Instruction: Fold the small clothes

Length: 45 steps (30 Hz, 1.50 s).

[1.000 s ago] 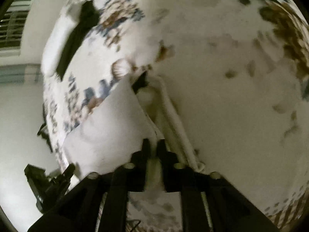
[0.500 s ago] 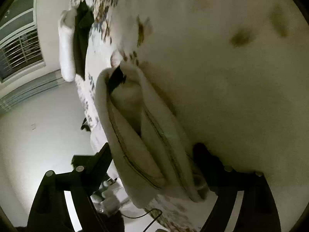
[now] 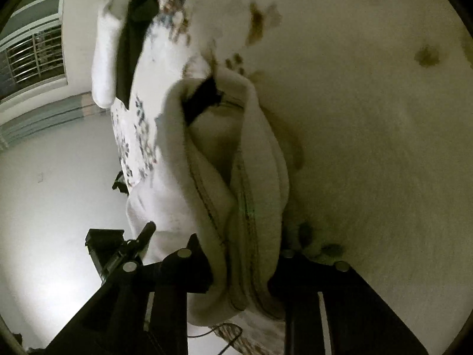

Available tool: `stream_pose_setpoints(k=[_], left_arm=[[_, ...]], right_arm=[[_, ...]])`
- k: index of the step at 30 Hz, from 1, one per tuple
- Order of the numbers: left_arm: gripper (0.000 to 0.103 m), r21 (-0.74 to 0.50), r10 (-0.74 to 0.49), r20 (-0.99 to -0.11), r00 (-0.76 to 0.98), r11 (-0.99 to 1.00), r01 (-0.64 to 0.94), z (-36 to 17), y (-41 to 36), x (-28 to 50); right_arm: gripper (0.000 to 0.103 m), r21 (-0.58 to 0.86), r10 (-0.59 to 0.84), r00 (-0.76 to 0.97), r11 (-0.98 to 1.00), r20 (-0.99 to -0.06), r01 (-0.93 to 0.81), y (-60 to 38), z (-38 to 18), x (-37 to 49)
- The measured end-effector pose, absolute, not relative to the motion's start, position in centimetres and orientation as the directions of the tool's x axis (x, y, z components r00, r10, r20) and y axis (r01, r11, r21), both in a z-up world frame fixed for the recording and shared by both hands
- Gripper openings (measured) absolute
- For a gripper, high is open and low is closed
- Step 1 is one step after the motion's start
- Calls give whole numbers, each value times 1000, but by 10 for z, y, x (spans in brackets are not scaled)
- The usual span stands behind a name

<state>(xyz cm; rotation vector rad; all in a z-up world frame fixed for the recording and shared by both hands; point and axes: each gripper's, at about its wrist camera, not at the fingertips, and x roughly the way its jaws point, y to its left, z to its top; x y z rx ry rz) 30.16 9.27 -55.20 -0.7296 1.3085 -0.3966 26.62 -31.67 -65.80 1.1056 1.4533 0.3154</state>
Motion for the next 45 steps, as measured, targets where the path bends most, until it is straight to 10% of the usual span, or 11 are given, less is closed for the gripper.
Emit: stream_pose_setpoints(k=[15, 30, 34, 38, 40, 45], left_arm=[[12, -734, -688, -644, 335, 679, -17, -442, 129, 405], [14, -670, -599, -654, 462, 742, 15, -431, 150, 687], [24, -689, -617, -697, 365, 717, -103, -493, 164, 722], [80, -663, -572, -703, 423, 742, -99, -494, 177, 704], [81, -635, -553, -721, 418, 769, -78, -492, 175, 690], [81, -447, -397, -825, 403, 894, -33, -496, 159, 667]], right_arm=[[21, 754, 702, 281, 577, -654, 314, -280, -509, 330], [21, 786, 698, 399, 610, -595, 104, -237, -444, 649], [23, 747, 654, 402, 652, -641, 129, -240, -482, 713], [48, 658, 596, 293, 726, -747, 199, -246, -520, 734], [77, 615, 546, 315, 766, -776, 187, -251, -516, 727], [77, 501, 435, 350, 857, -829, 121, -247, -503, 698]])
